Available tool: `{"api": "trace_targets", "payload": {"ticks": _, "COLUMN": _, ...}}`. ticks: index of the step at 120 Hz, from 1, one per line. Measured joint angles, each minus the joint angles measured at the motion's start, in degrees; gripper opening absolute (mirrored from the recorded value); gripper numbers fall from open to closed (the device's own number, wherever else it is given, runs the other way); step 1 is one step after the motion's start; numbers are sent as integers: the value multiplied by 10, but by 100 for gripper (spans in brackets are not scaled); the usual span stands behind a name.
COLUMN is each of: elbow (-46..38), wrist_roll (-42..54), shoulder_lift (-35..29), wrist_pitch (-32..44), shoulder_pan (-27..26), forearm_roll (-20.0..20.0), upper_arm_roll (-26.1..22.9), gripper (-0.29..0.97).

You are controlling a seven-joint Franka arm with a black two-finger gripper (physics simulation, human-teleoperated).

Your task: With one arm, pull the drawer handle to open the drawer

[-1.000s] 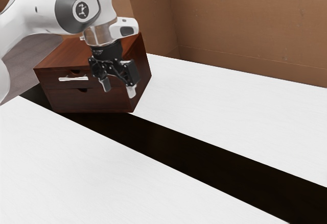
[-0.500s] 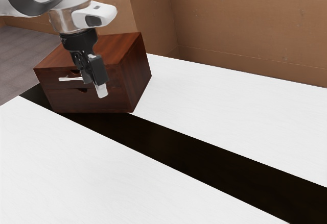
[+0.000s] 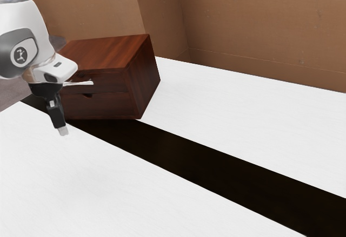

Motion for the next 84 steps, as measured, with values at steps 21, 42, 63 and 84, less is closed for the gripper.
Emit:
{"api": "trace_targets", "payload": {"ticks": 21, "elbow": 49, "wrist_roll": 81, "shoulder_lift": 52, "wrist_pitch": 22, "shoulder_pan": 29, "forearm_roll": -5, "upper_arm_roll": -8, "gripper": 68}}
{"api": "trace_targets", "payload": {"ticks": 42, "elbow": 81, "wrist_roll": 155, "shoulder_lift": 82, "wrist_pitch": 30, "shoulder_pan": 36, "forearm_roll": -30, "upper_arm_roll": -7, "gripper": 68}}
{"api": "trace_targets", "payload": {"ticks": 63, "elbow": 136, "wrist_roll": 231, "shoulder_lift": 136, "wrist_pitch": 30, "shoulder_pan": 37, "forearm_roll": -64, "upper_arm_roll": -7, "gripper": 68}}
{"api": "trace_targets", "payload": {"ticks": 84, "elbow": 177, "wrist_roll": 291, "shoulder_lift": 166, "wrist_pitch": 28, "shoulder_pan": 69, "forearm_roll": -74, "upper_arm_roll": -8, "gripper": 68}}
